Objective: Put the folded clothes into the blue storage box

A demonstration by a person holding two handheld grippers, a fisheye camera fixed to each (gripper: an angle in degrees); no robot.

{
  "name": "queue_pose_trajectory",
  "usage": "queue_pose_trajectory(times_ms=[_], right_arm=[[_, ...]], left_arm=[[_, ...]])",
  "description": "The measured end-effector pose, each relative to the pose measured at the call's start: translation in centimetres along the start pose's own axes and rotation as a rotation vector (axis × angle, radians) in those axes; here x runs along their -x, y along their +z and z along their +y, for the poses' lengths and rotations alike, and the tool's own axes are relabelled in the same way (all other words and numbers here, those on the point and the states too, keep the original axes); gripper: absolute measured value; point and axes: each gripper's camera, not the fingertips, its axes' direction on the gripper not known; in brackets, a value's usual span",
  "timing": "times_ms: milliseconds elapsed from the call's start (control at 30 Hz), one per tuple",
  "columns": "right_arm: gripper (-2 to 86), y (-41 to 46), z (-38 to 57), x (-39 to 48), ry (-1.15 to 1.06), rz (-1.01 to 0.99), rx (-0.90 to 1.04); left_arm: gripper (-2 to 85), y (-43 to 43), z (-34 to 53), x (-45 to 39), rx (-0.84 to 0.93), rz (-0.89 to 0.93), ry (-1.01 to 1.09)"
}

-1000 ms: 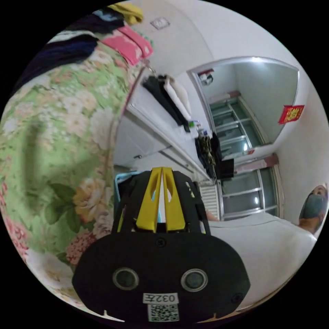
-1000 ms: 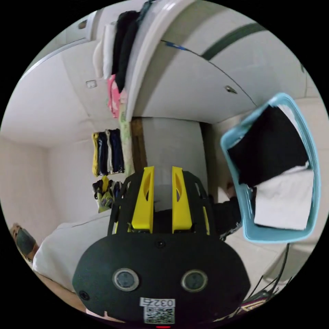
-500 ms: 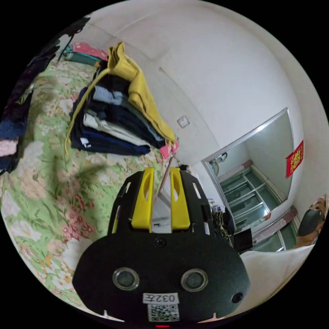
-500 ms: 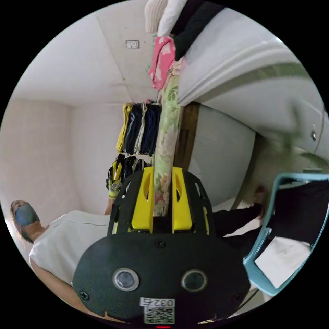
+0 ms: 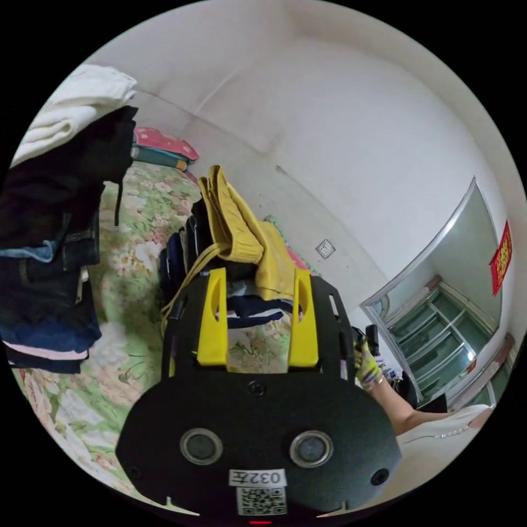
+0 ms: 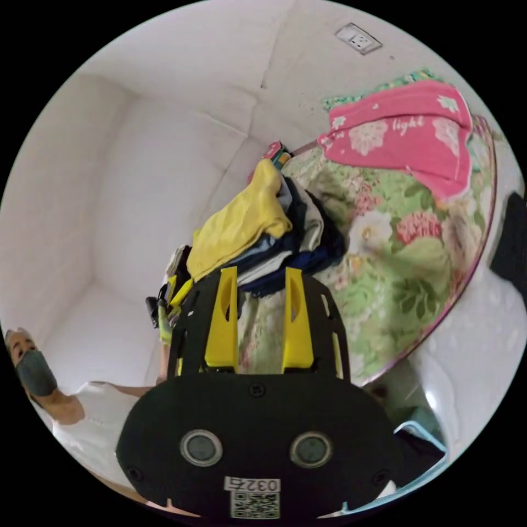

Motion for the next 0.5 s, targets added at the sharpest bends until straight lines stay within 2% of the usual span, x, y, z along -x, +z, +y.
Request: queue_pose_trajectory(times_ms=[233,333,367,500], right_arm=[[14.1,8.0,-5.3,0.1,0.036,0.052,0.078],[10.9,10.7,-5.4,0.9,0.025,0.024,0.119],[8.9,11.4,-5.1,1.7,0.025,0.072,0.136],[6.5,12.1,-4.0,5.4,-0.111,0.151,0.041]], left_arm=[[14.0,-1.4,0.1,1.5,-0.027,0.009,-0.026],[14.1,-1.2,-0.7,1.0,0.019,0.001,0.007],[14.0,-1.3,-0.9,0.5,0.033,-0.015,0.025],[12.8,-2.1,-1.2,-1.0,0.004,-0.015,0.073]])
